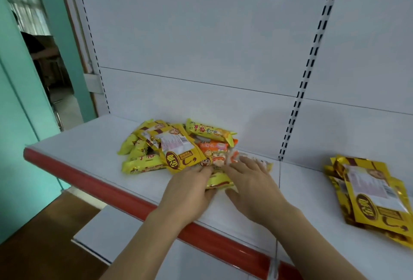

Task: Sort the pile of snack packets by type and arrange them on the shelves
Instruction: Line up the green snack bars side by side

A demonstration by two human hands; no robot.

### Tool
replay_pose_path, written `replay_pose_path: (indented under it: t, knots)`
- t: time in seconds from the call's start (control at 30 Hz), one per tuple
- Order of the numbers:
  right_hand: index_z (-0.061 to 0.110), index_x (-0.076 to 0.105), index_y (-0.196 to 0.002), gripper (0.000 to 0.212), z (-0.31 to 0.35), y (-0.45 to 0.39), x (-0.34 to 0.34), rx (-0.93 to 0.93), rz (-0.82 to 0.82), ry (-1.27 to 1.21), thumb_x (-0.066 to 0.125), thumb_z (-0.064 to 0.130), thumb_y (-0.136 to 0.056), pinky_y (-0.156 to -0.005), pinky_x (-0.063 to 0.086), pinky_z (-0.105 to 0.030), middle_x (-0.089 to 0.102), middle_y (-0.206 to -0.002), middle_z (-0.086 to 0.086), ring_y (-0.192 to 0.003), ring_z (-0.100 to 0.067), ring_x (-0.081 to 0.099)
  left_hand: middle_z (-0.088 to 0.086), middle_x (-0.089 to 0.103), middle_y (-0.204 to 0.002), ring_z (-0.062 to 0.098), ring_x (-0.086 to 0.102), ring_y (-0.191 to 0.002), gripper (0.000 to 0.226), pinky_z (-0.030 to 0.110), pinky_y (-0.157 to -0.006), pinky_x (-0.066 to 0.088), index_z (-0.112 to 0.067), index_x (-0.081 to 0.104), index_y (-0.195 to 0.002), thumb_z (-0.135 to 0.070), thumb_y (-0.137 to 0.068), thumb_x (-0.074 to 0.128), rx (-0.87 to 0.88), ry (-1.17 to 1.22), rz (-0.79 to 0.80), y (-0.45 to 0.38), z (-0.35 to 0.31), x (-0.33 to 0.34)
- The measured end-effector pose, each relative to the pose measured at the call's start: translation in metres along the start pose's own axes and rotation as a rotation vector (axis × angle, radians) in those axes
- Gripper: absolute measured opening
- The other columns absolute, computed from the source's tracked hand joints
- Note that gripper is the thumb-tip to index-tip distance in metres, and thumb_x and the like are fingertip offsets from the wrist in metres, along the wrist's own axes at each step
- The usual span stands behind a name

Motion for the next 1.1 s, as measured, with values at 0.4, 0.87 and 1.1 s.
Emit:
replay_pose_path:
  t: [0.4, 0.87, 1.1]
  knots:
    - [0.027, 0.063, -0.128, 0.038, 0.019, -0.015, -0.049, 0.338, -0.526, -0.28, 0.063, 0.041, -0.092, -0.066, 0.049, -0.032, 0.061, -0.105, 0.01, -0.083, -0.019, 0.061, -0.003, 0.057, -0.135, 0.0, 0.058, -0.117, 0.07, 0.015, -0.094, 0.05, -0.015, 0.043, -0.149, -0.041, -0.091, 0.073, 0.043, 0.792, -0.507, -0.018, 0.078, -0.065]
    - [0.016, 0.049, -0.146, 0.044, 0.022, -0.111, -0.023, 0.487, -0.294, -0.093, 0.048, 0.024, -0.102, -0.108, 0.039, -0.038, 0.056, -0.143, -0.002, -0.134, -0.028, 0.044, -0.006, 0.072, -0.091, 0.021, 0.071, -0.09, 0.036, 0.051, -0.086, 0.057, -0.034, 0.064, -0.101, -0.067, -0.092, 0.053, -0.215, 1.272, -0.248, -0.058, 0.149, -0.047]
    - [0.022, 0.057, -0.128, 0.037, -0.002, -0.159, 0.007, 0.578, 0.003, 0.176, 0.052, 0.023, -0.092, -0.102, 0.039, -0.041, 0.048, -0.131, -0.005, -0.123, -0.029, 0.043, -0.01, 0.076, -0.099, 0.016, 0.073, -0.096, 0.033, 0.054, -0.091, 0.057, -0.039, 0.065, -0.113, -0.061, -0.092, 0.053, -0.263, 1.278, -0.236, -0.062, 0.168, -0.047]
Point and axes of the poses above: each hand's wrist, its own y-axis away from the middle knuckle, its own x-axis out of the palm, z = x × y, the point moved 7 cm from there along -y, towards the middle knuckle
